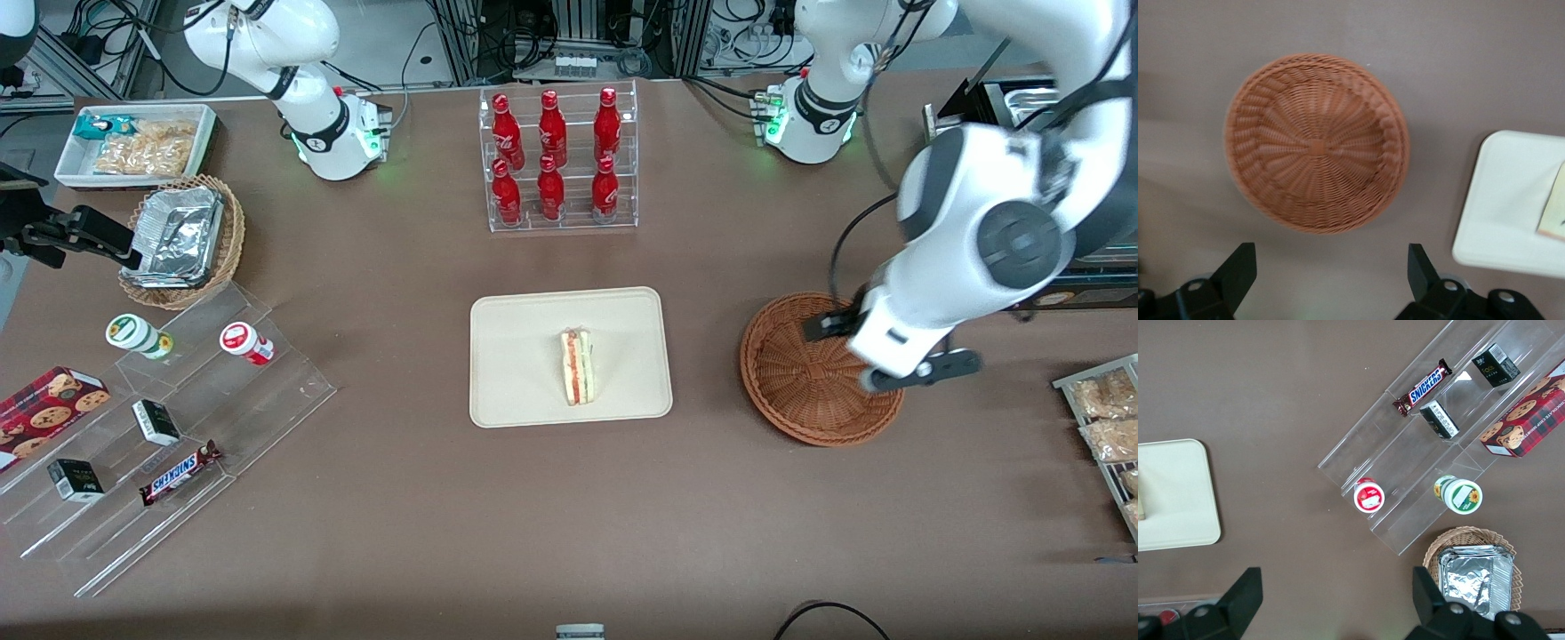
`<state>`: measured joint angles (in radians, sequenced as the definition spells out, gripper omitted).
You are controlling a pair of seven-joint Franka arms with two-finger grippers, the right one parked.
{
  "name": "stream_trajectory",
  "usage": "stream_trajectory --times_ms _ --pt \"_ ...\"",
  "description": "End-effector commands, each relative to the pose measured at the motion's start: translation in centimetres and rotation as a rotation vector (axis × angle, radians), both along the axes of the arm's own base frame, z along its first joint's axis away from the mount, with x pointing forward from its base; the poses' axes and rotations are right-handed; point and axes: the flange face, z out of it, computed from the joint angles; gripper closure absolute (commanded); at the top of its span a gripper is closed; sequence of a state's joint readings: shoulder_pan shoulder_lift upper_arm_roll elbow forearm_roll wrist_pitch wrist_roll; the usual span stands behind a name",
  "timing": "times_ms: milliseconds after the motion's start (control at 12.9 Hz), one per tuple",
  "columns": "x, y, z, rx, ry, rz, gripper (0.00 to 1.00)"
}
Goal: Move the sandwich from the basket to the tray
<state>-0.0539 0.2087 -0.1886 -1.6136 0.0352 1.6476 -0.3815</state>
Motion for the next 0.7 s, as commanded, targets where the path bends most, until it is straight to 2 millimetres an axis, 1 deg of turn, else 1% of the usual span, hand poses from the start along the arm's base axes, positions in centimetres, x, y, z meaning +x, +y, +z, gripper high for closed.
stream_trajectory --times_ms 0,78,233,389,467,622 --pt "-3.4 2.2 3.0 0.003 0.008 -0.123 0.00" --pt "-3.9 3.8 4.4 0.001 0.005 -0.138 0.00" --pt "-4.8 5.2 6.8 -0.005 -0.029 -0.188 0.00" --pt "-5.3 6.0 8.4 -0.004 -0.056 -0.218 0.00" --pt "-5.5 6.9 8.9 -0.004 -0.066 -0.209 0.00" --pt "-6.3 7.2 10.5 0.001 -0.095 -0.202 0.00"
